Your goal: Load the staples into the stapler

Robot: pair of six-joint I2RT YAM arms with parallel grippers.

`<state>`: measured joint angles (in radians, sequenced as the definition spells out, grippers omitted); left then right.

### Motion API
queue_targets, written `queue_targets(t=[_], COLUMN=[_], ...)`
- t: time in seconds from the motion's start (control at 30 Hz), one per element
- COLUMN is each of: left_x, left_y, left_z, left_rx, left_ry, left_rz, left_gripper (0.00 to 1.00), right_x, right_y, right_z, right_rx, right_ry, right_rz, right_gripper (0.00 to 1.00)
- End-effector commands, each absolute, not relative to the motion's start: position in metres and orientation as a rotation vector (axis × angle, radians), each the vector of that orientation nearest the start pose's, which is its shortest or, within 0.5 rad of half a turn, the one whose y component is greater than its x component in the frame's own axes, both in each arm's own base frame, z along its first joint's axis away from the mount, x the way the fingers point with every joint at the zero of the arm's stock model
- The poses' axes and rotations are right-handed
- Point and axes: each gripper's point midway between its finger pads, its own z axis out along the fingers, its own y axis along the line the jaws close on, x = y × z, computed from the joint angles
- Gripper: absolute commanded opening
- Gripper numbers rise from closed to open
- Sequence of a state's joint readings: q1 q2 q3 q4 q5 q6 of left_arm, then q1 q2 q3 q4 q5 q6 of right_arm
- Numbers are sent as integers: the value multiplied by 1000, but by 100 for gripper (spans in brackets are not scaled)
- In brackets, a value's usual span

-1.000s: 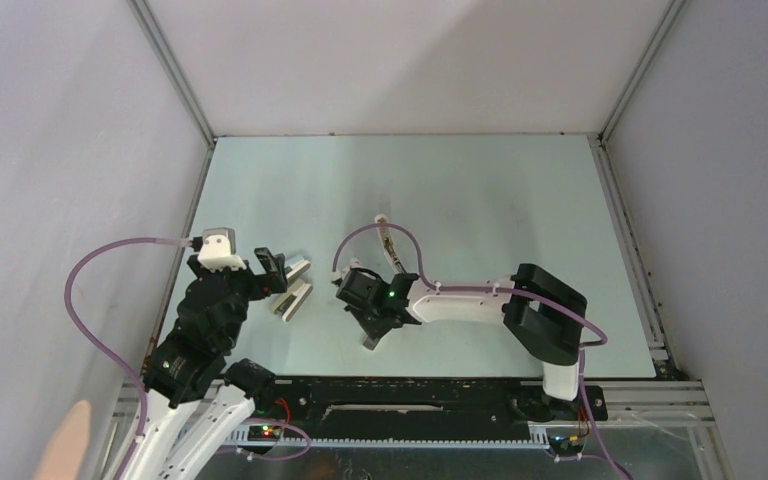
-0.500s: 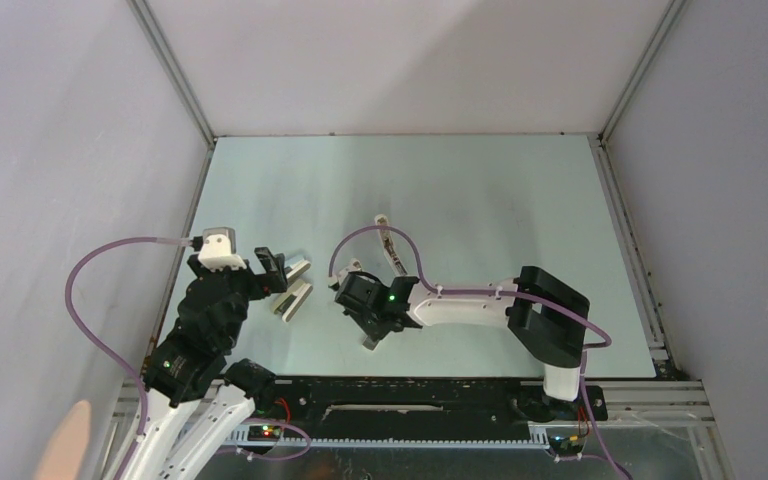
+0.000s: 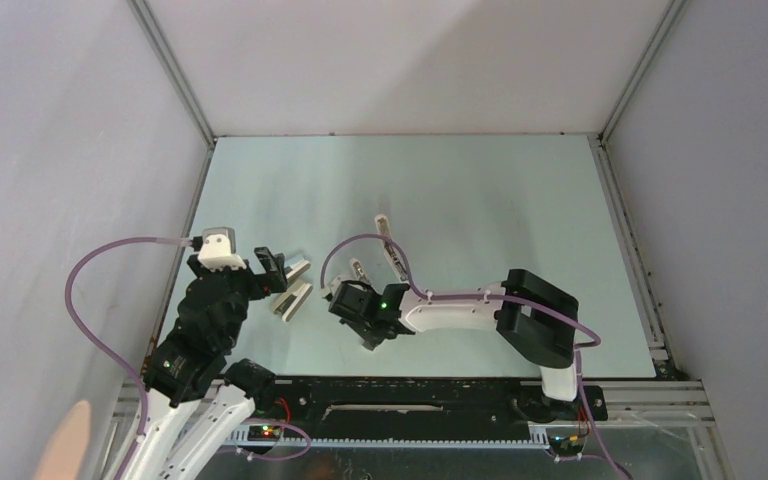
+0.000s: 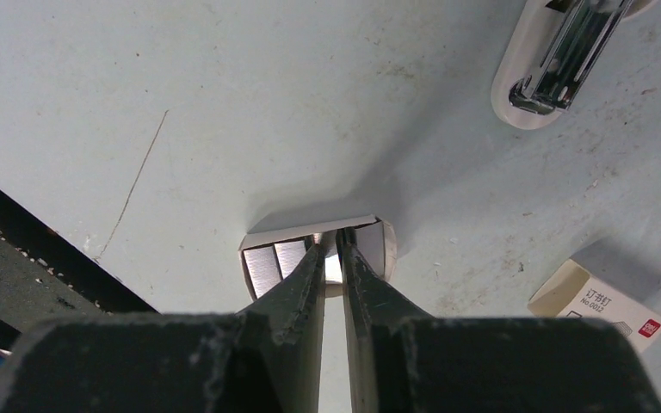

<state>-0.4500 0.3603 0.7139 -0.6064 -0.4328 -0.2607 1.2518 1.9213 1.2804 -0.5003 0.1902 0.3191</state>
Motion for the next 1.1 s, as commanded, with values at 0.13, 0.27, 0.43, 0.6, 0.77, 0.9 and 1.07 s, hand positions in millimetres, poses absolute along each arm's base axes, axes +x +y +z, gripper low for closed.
queue_targets(t=[0.13, 0.27, 0.43, 0.6, 0.77, 0.9, 1.07], left_x=[214, 214, 214, 214, 214, 214, 214], left_y=[-33, -33, -33, -33, -32, -32, -32], left_z=[252, 252, 251, 251, 252, 252, 252], left_rx=[-123, -123, -123, -123, -126, -127, -127], left_ry=[1784, 1785, 1787, 1787, 1787, 1786, 1785], left_rz=[-118, -119, -116, -115, -113, -112, -113], left_gripper=[98, 98, 98, 98, 98, 98, 98], right_x=[153, 153, 153, 151, 146, 147, 155], right_y=[396, 397, 397, 402, 414, 417, 408], right_z=[25, 21, 27, 51, 76, 88, 89], right_rx=[-1205, -1215, -1208, -1195, -1185, -1153, -1094], right_ry=[2369, 2373, 2367, 2342, 2308, 2288, 2303], right_rz=[204, 204, 212, 295, 441, 498, 459], right_gripper=[13, 9, 0, 0, 0, 0, 0])
